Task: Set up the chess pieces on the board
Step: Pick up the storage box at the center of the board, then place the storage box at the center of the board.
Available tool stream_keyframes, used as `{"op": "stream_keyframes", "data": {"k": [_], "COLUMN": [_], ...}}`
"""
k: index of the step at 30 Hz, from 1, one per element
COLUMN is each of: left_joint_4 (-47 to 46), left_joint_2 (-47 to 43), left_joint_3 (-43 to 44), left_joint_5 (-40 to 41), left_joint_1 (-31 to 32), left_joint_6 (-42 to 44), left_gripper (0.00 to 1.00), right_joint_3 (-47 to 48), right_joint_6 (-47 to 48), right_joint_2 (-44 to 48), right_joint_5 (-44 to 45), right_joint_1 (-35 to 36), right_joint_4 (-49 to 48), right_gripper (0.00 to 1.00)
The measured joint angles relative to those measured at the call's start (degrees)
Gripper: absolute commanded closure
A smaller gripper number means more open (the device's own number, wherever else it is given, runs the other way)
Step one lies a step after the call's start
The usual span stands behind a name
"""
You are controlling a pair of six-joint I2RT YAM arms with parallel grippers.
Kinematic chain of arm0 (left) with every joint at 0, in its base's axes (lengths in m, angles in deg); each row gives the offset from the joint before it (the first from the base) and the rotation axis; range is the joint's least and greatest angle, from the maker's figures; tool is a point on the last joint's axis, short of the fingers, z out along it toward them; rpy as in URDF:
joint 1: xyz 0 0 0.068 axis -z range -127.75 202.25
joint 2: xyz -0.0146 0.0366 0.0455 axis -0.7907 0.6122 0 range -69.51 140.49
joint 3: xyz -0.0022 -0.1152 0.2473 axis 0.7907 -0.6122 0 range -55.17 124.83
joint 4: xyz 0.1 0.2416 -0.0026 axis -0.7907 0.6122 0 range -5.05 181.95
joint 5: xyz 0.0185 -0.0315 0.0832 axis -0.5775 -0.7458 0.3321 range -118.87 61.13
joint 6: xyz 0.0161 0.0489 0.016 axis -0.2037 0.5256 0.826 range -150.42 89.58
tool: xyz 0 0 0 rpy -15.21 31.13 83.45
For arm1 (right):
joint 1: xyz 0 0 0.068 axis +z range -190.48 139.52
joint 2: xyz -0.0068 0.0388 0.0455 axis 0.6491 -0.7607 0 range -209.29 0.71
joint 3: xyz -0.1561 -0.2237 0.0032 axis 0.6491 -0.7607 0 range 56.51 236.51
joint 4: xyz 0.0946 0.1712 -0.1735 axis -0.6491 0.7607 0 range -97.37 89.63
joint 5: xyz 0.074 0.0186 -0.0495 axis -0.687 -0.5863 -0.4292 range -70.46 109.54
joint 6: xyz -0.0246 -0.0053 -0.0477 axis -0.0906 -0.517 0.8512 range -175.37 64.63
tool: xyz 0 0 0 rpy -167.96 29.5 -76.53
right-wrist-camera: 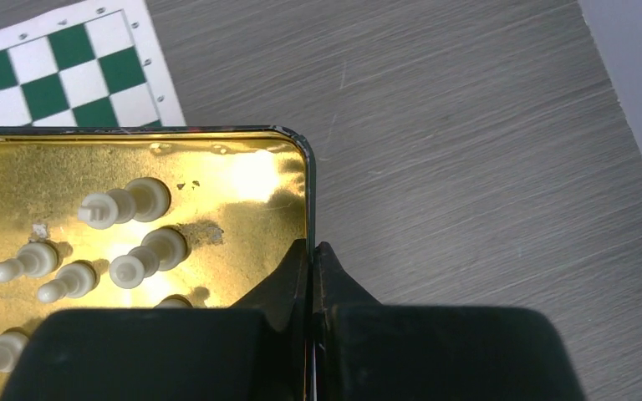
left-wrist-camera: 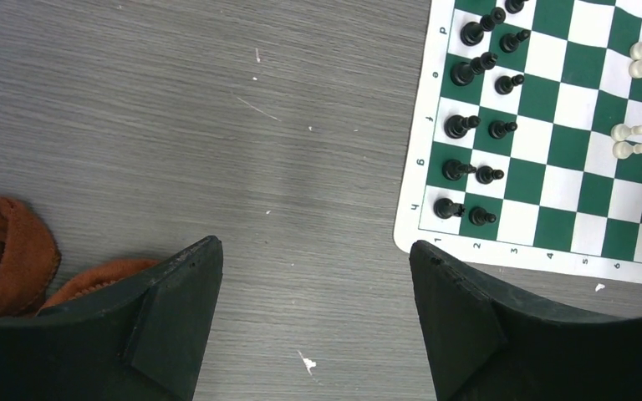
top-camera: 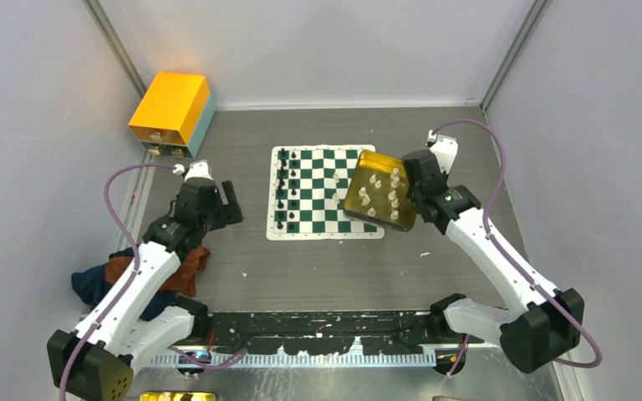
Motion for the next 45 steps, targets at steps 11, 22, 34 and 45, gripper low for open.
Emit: {"op": "stream_keyframes", "data": {"k": [11, 22, 34, 45], "left_joint_4": [-0.3, -1.9, -6.1, -9.1], "left_joint_2": [1.7, 6.1, 10.8, 12.8], "left_joint_3": [0.0, 0.0, 0.0, -0.5], "left_joint_5": [-0.5, -0.4, 0.7, 1.9], "left_joint_1": [0.6, 3.2, 6.3, 7.9], "left_joint_6": [-0.2, -0.2, -0.9, -1.6], "left_gripper": [0.18, 0.18, 0.18, 0.18], "right_joint_3": [7.6, 9.2, 14.5, 17.9], "right_joint_6": [5.0, 5.7, 7.6, 10.7], "right_joint_2": [-15.2, -26.9, -39.0, -44.1], "right_joint_5": [-8.2, -11.7, -11.5, -10.5], "right_joint_1": [-16.9, -25.5, -29.4, -32.4], "right_joint_4": [-4.2, -11.1, -17.7, -20.8], "right_gripper": [1.00, 1.00, 1.00, 1.00]}}
